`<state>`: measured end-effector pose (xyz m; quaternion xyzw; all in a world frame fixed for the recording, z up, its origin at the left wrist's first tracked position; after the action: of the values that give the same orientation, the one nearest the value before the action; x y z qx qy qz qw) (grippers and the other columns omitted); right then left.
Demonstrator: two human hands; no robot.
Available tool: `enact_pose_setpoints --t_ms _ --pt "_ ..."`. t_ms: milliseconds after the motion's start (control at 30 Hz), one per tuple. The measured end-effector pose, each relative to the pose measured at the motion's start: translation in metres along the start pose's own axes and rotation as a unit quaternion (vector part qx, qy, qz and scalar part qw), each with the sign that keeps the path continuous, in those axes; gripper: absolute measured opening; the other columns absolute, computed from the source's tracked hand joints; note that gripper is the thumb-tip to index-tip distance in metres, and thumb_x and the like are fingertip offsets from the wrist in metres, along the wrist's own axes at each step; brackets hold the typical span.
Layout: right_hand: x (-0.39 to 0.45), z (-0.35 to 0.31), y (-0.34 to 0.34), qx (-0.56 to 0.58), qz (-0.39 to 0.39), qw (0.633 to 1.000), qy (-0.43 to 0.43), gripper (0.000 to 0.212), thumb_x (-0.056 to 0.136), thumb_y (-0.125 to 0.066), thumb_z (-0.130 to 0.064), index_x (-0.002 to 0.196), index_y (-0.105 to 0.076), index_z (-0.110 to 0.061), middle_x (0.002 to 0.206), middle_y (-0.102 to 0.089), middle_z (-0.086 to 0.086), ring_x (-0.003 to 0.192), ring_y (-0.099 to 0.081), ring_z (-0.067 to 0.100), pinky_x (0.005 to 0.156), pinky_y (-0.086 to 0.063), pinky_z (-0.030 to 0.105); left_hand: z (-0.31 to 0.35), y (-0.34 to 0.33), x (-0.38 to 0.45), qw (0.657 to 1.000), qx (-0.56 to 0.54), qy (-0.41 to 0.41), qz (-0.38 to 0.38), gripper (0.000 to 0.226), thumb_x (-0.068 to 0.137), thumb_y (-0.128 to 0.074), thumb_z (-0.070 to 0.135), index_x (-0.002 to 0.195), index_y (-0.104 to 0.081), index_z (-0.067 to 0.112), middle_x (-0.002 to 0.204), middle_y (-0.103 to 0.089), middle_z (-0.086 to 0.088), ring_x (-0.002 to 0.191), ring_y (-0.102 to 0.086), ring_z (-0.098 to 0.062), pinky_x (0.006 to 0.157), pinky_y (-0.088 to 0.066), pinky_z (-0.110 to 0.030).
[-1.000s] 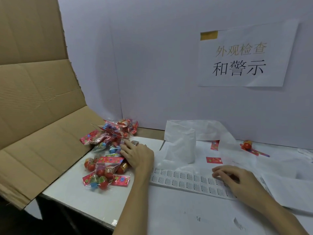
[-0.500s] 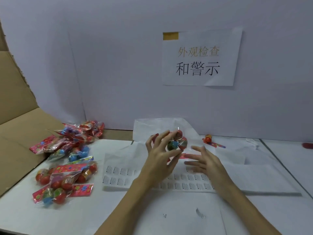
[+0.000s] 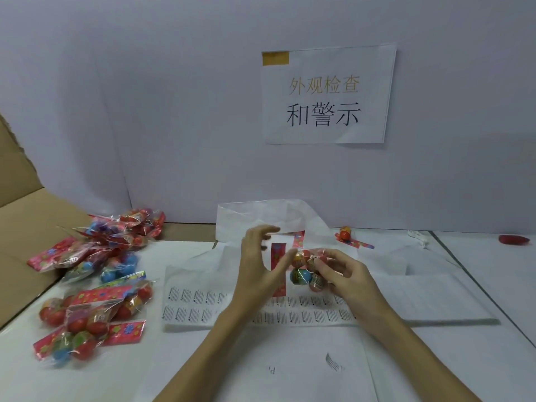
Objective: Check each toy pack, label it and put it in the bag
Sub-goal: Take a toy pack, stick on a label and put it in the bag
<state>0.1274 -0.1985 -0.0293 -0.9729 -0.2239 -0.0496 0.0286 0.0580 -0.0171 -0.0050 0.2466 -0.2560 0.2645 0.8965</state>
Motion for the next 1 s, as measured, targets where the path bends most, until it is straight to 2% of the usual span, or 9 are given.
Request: enact_pose_setpoints --t_ms 100,233,333,467,533,667,767,900,1000 --pt "-0.001 -0.001 -0.001 0.009 -0.010 1.000 -0.007 0.030 0.087 -0.075 -0.041 0.114 -0.077 -0.030 0.110 -0.078 0.000 0.103 -0.076 0.017 0.079 -0.062 0.029 -0.011 0.000 -0.001 0.986 -0.079 0.138 -0.041 0.032 0.089 -0.078 0.039 0.117 -0.065 0.032 0.109 -0.071 0.013 0.104 -0.069 -0.008 0.086 -0.060 -0.023" --pt "-0.004 -0.002 -0.001 0.018 0.020 0.999 -0.024 0.039 0.089 -0.067 -0.047 0.116 -0.079 -0.021 0.109 -0.080 0.003 0.100 -0.077 0.021 0.087 -0.064 0.038 -0.018 -0.002 -0.002 0.967 -0.157 0.194 -0.049 0.008 0.091 -0.079 0.027 0.097 -0.076 0.023 0.092 -0.078 0.004 0.091 -0.076 -0.014 0.076 -0.062 -0.026" --pt "-0.003 -0.002 0.003 0.026 0.035 0.998 -0.042 0.038 0.093 -0.065 -0.045 0.115 -0.080 -0.017 0.107 -0.080 0.004 0.102 -0.076 0.023 0.090 -0.062 0.039 -0.018 -0.002 -0.001 0.960 -0.175 0.211 -0.053 0.009 0.094 -0.075 0.026 0.097 -0.074 0.018 0.090 -0.078 0.002 0.089 -0.076 -0.014 0.078 -0.062 -0.026" --pt "-0.004 -0.003 -0.001 0.155 0.008 0.983 -0.097 0.039 0.100 -0.059 -0.041 0.113 -0.080 -0.011 0.113 -0.078 0.012 0.101 -0.076 0.028 0.078 -0.063 0.035 -0.013 -0.005 0.000 0.952 -0.212 0.213 -0.059 0.018 0.093 -0.072 0.026 0.097 -0.068 0.009 0.092 -0.075 -0.002 0.088 -0.074 -0.010 0.073 -0.059 -0.022" --pt "-0.004 -0.003 -0.002 0.151 -0.001 0.984 -0.096 0.037 0.101 -0.058 -0.042 0.114 -0.080 -0.016 0.115 -0.077 0.012 0.103 -0.076 0.030 0.079 -0.064 0.038 -0.013 -0.004 -0.001 0.956 -0.203 0.208 -0.046 0.015 0.096 -0.070 0.024 0.098 -0.066 0.010 0.094 -0.074 -0.003 0.090 -0.075 -0.012 0.073 -0.059 -0.022" --pt "-0.004 0.000 -0.005 0.135 -0.059 0.985 -0.090 0.039 0.096 -0.069 -0.030 0.129 -0.066 -0.009 0.115 -0.076 0.017 0.109 -0.074 0.033 0.085 -0.064 0.040 -0.020 0.001 -0.003 0.949 -0.209 0.235 0.002 0.014 0.099 -0.068 0.022 0.104 -0.064 0.009 0.102 -0.073 -0.010 0.093 -0.076 -0.021 0.072 -0.061 -0.026" --pt "-0.003 0.002 -0.003 0.150 -0.043 0.983 -0.094 0.046 0.090 -0.075 -0.022 0.131 -0.061 -0.006 0.113 -0.077 0.018 0.107 -0.075 0.032 0.080 -0.063 0.032 -0.023 0.002 -0.001 0.941 -0.220 0.258 0.003 0.013 0.097 -0.070 0.021 0.105 -0.069 0.011 0.098 -0.074 -0.007 0.089 -0.075 -0.017 0.072 -0.061 -0.028" --pt "-0.001 0.000 -0.001 0.164 -0.030 0.982 -0.089 0.042 0.088 -0.075 -0.031 0.124 -0.068 -0.012 0.112 -0.077 0.018 0.103 -0.076 0.029 0.070 -0.060 0.024 -0.025 0.001 0.001 0.915 -0.289 0.281 -0.013 0.010 0.097 -0.071 0.017 0.107 -0.072 0.015 0.090 -0.073 -0.003 0.081 -0.072 -0.015 0.066 -0.060 -0.029" --pt "-0.001 0.001 0.003 0.098 -0.010 0.993 -0.065 0.045 0.080 -0.077 -0.046 0.117 -0.077 -0.020 0.112 -0.077 0.013 0.102 -0.072 0.023 0.073 -0.058 0.026 -0.020 0.000 0.002 0.924 -0.275 0.255 -0.076 0.031 0.090 -0.064 0.031 0.118 -0.070 0.018 0.102 -0.069 -0.008 0.087 -0.069 -0.019 0.073 -0.060 -0.032"
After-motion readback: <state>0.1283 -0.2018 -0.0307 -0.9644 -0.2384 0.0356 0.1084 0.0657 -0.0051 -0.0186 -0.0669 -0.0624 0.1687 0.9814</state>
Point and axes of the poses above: each hand's wrist, its own x-axis towards the middle knuckle, its own y-axis out of the back of the hand, z = x × y, the point moved 4 cm from there along x, towards the middle knuckle
